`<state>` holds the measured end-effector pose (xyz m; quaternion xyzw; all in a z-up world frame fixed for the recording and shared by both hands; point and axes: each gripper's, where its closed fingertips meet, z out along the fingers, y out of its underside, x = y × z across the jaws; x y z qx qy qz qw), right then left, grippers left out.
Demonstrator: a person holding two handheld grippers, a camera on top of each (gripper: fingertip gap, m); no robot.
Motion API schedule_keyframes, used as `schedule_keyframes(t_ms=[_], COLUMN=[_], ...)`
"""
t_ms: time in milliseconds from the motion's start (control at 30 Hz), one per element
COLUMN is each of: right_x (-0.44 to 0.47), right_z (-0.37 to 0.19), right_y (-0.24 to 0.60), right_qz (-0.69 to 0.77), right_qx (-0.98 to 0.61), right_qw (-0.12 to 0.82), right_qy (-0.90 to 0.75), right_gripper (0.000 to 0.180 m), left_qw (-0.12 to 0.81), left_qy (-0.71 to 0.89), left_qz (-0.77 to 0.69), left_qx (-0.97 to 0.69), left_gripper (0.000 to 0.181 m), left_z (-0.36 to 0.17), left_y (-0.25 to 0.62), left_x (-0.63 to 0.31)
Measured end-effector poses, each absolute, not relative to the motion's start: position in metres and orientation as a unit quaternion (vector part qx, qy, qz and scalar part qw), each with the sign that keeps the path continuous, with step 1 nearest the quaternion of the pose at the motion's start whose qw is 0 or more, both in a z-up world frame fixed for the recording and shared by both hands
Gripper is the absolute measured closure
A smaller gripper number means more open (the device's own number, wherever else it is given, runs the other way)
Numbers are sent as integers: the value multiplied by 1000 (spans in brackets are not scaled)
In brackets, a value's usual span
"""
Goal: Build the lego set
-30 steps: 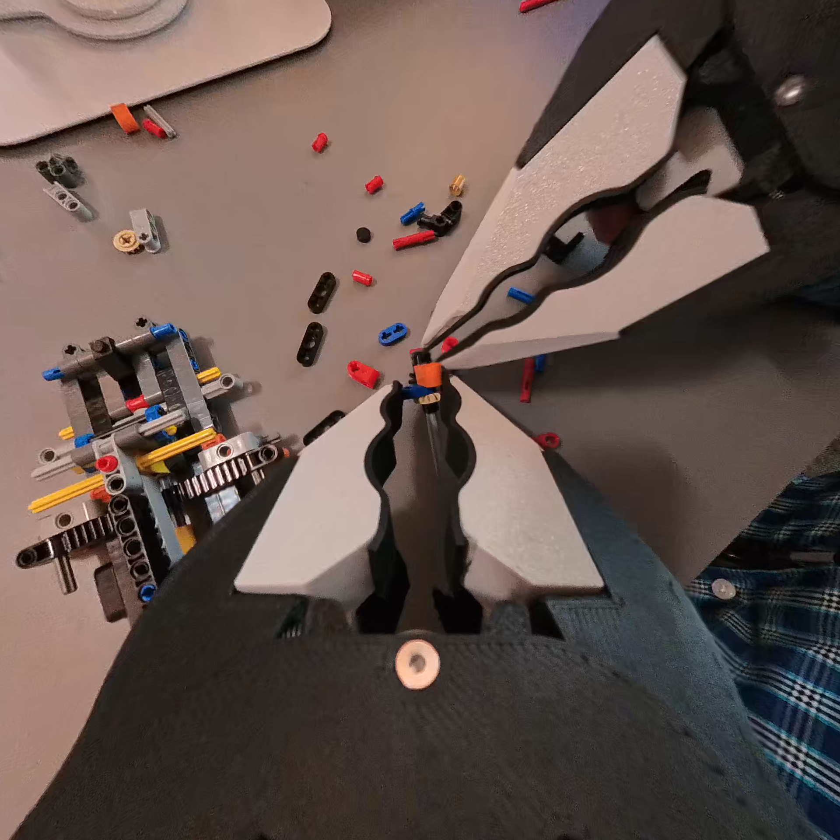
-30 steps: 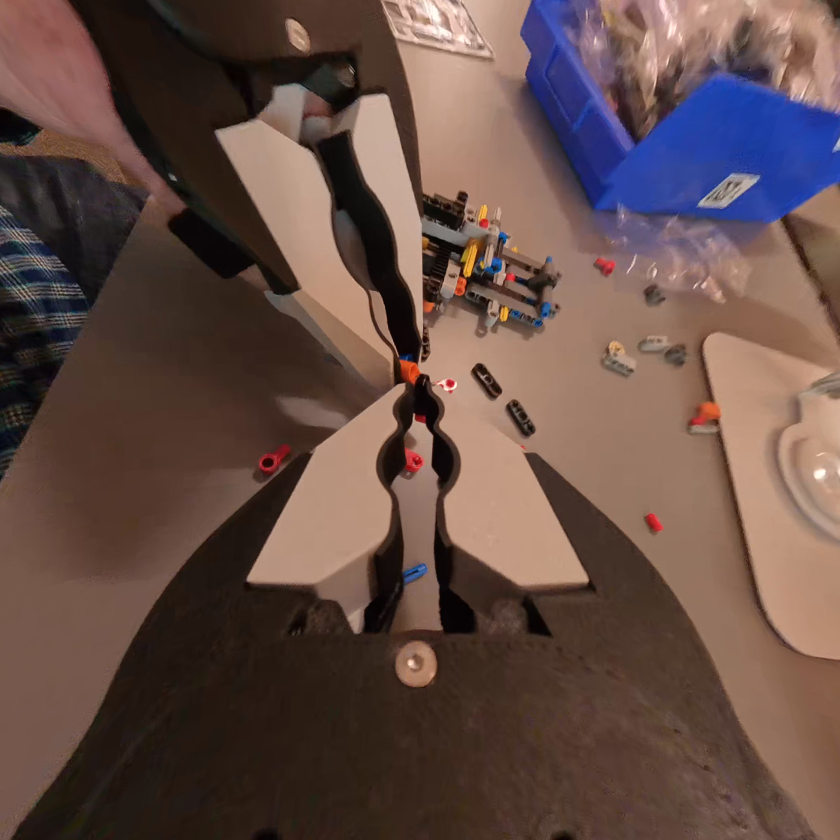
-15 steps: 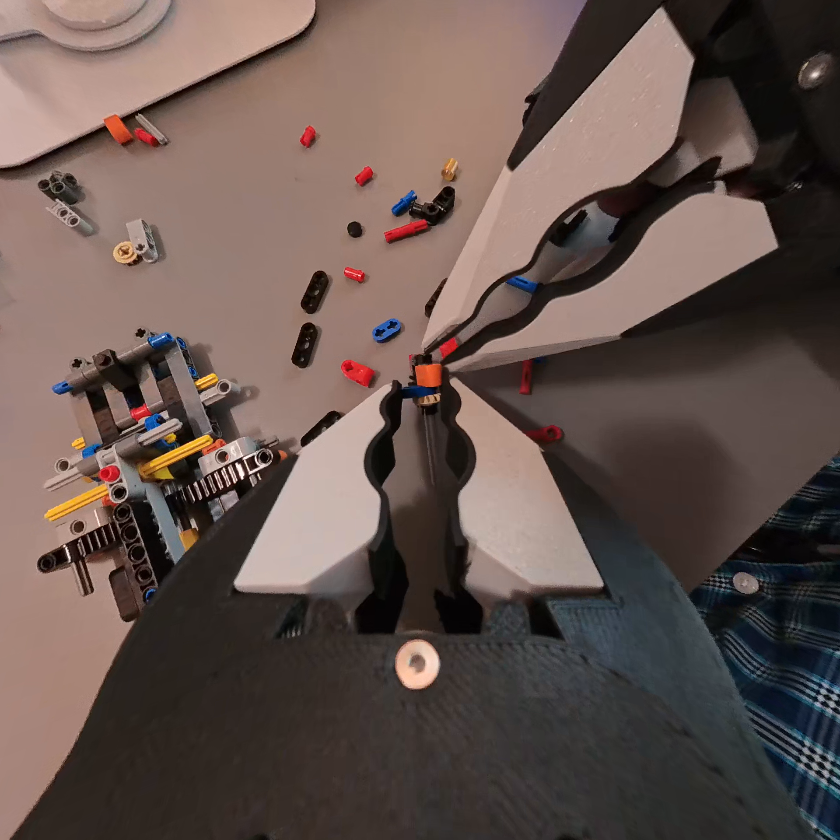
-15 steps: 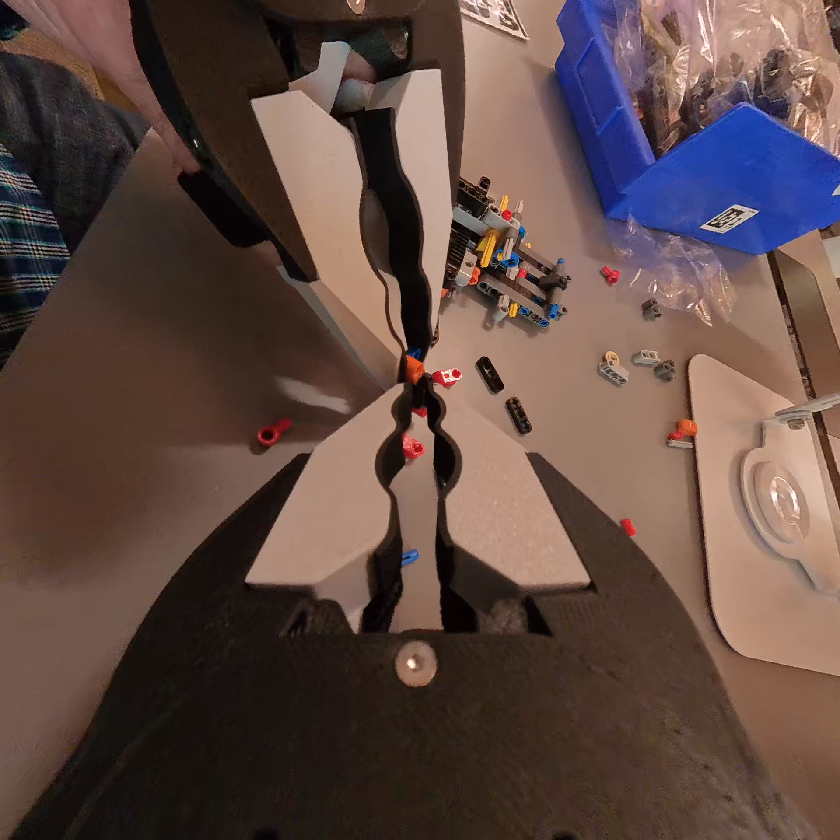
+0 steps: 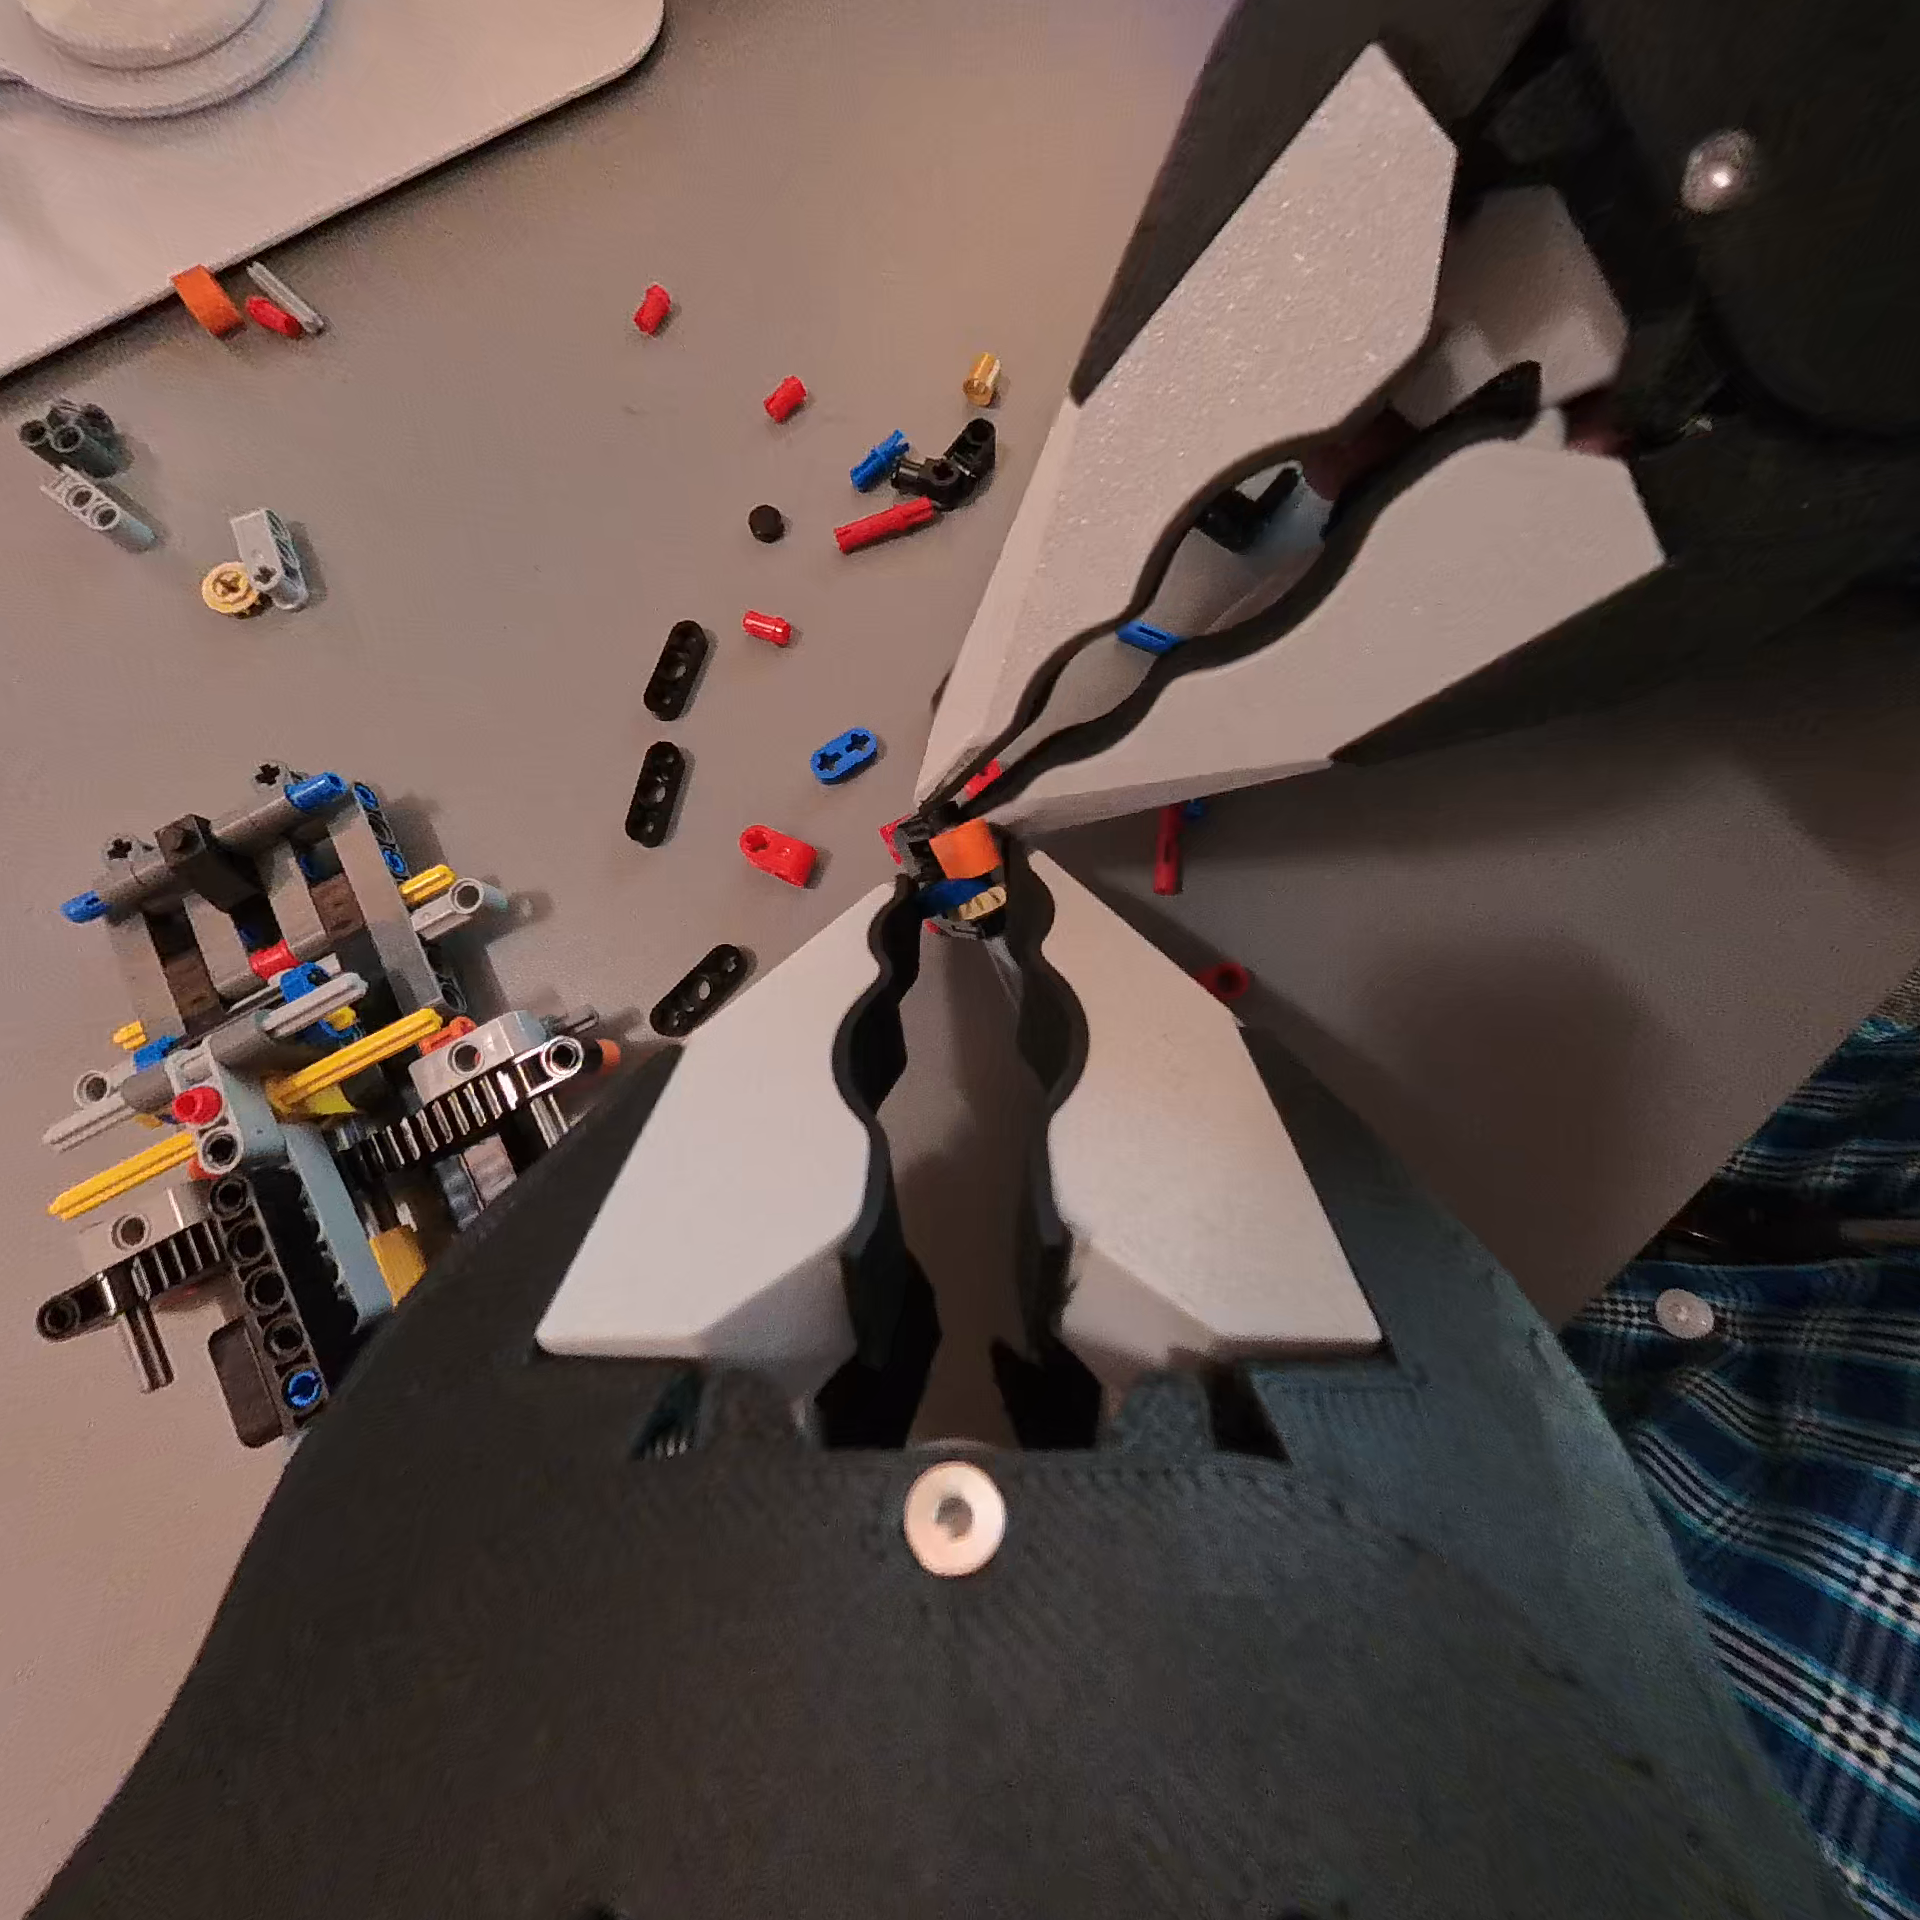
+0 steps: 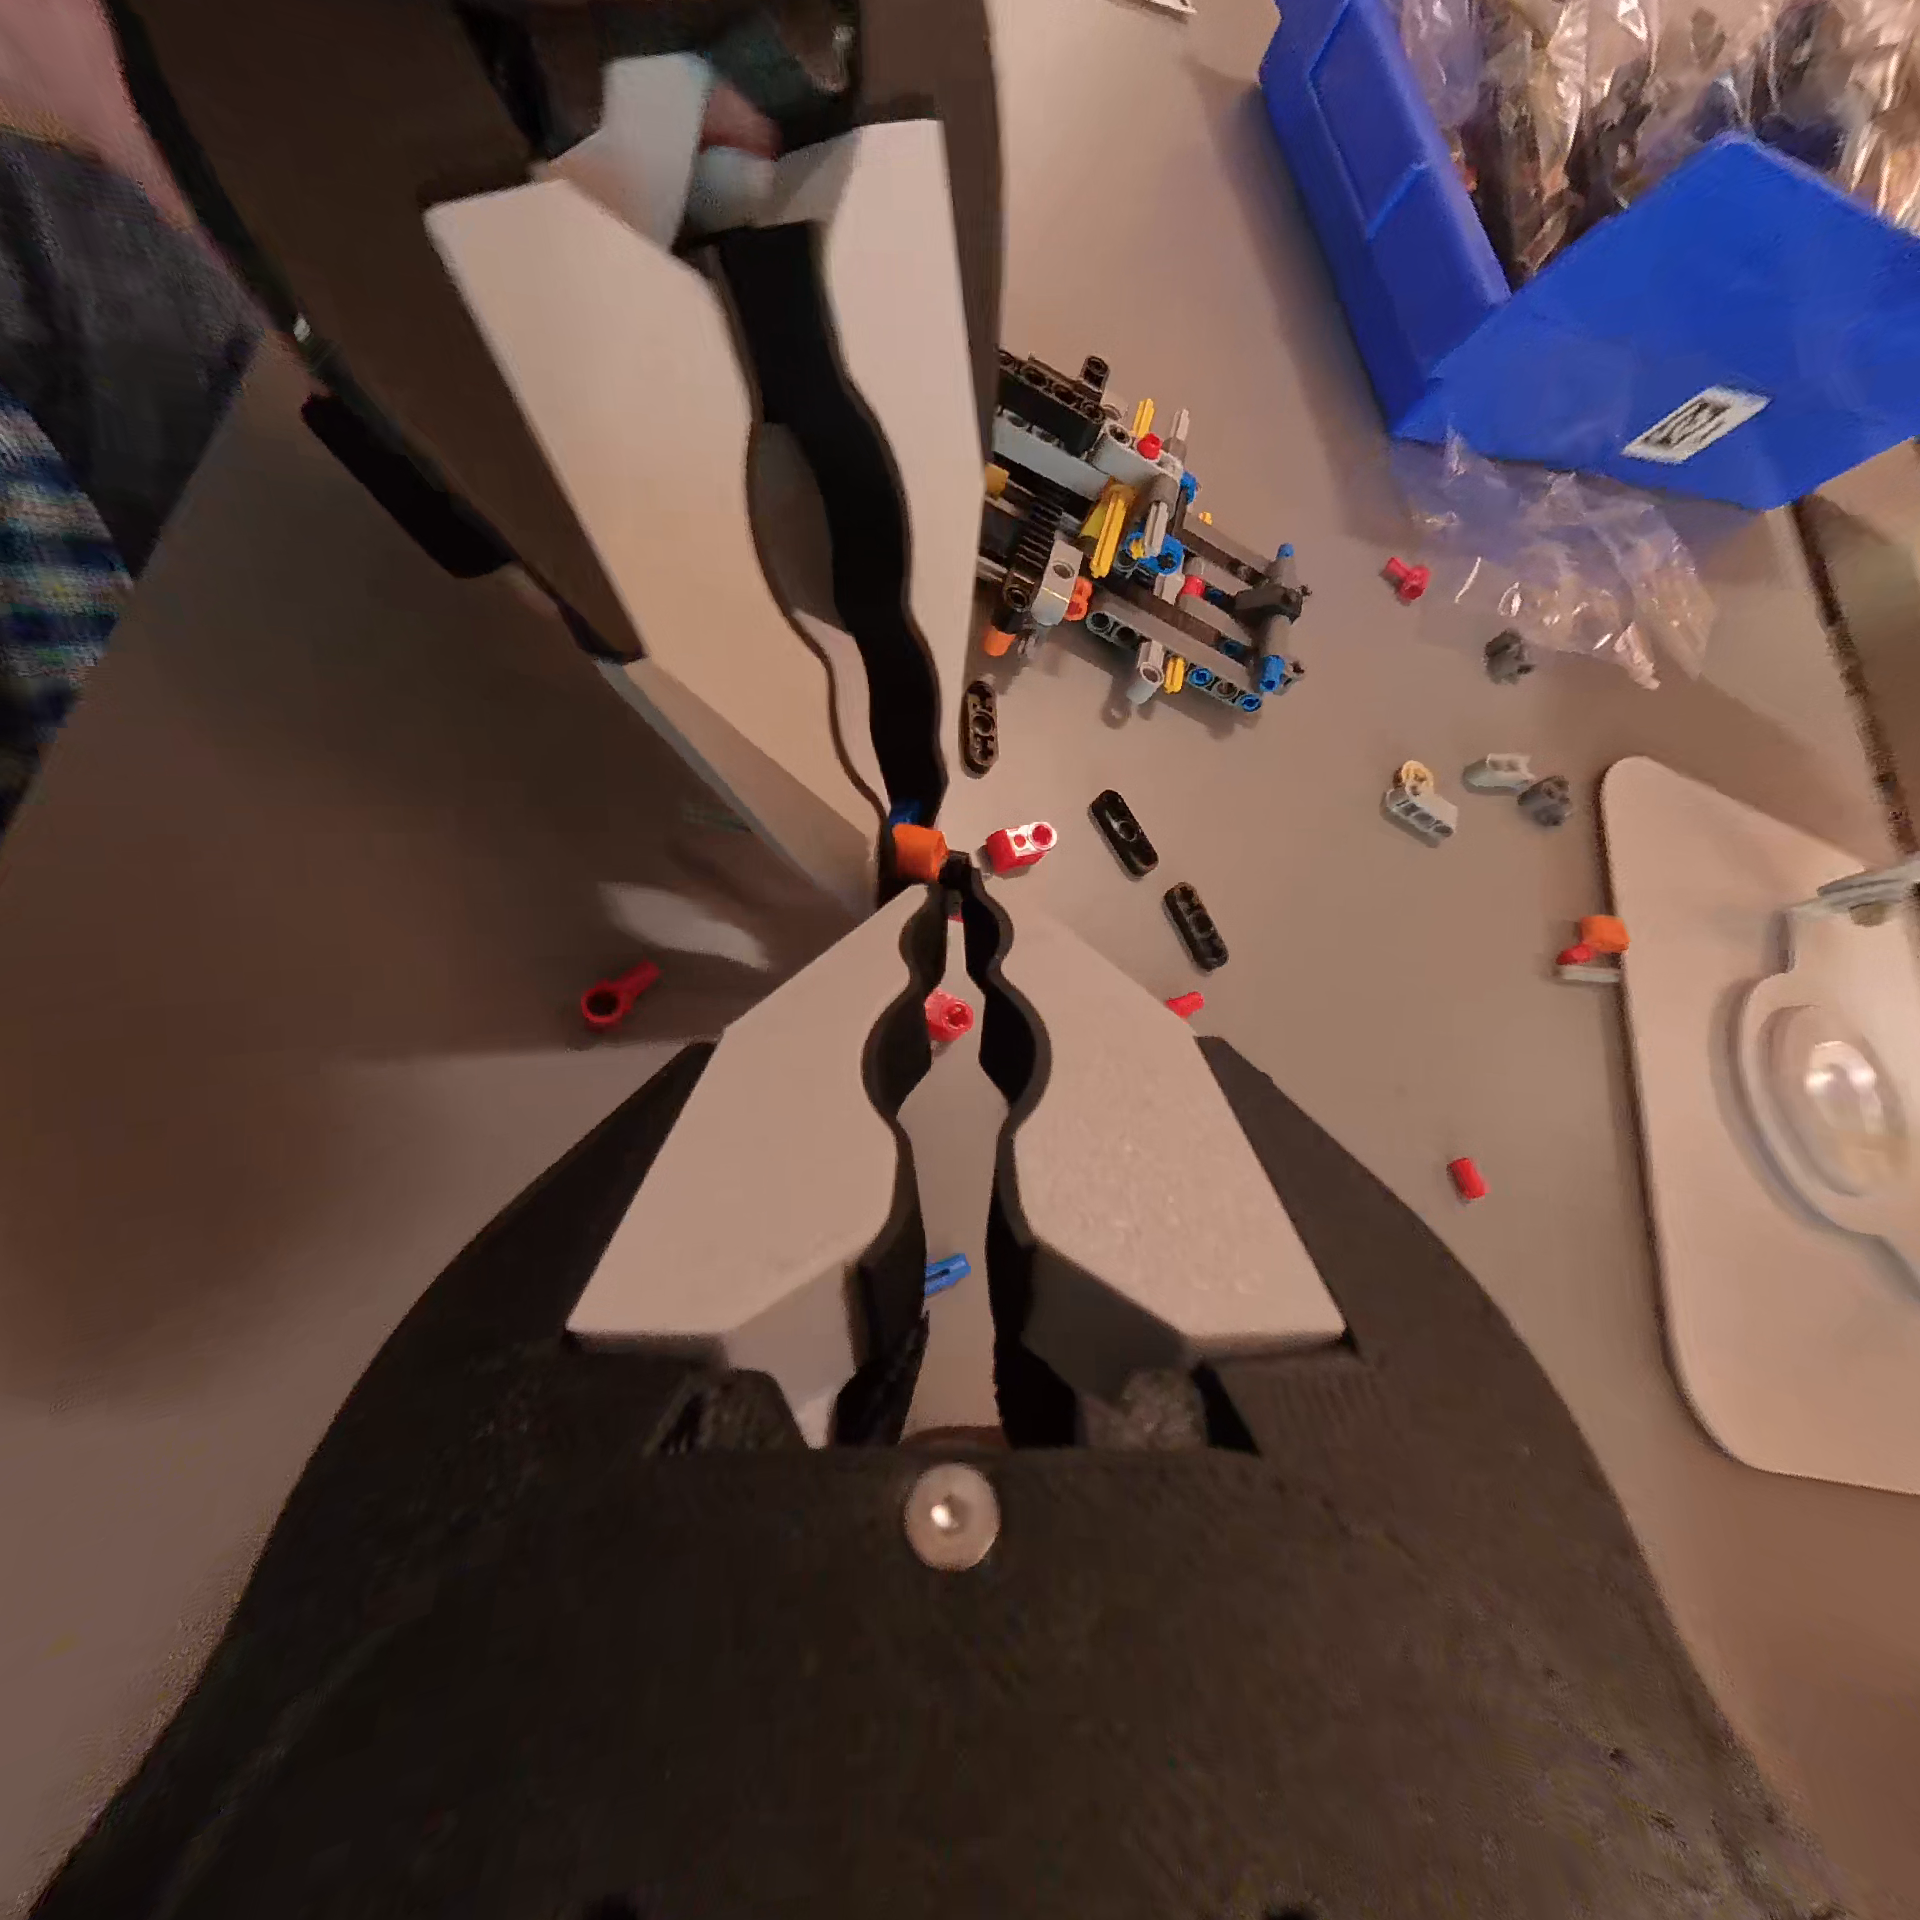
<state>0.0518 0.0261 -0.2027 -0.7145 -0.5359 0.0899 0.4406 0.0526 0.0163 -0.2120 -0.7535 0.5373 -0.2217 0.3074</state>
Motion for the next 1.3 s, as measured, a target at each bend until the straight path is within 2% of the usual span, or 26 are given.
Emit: schedule_keyframes(t_ms=[33, 633, 767, 933, 1133, 1300], right_x=[52, 52, 45, 61, 59, 55], right_z=[-203, -200, -196, -193, -187, -194], right_y=[26, 33, 28, 25, 14, 9], right_qz=[109, 266, 216, 240, 245, 237], right_qx=[-723, -789, -764, -759, -724, -717], right_qw=[437, 394, 410, 405, 413, 400], right_qy=[-524, -390, -449, -451, -496, -519], right_gripper=[180, 180, 180, 179, 169, 170], left_qw=[311, 325, 325, 328, 321, 342], left_qy=[539, 574, 565, 568, 579, 627], left_qz=[-218, -199, -201, -197, -192, -129], left_qx=[-752, -725, -731, -729, -725, -688], left_gripper=[165, 165, 165, 165, 165, 164], left_z=[-212, -214, -214, -213, -213, -215], left_y=[16, 9, 5, 13, 14, 13], left_x=[53, 55, 66, 59, 59, 58])
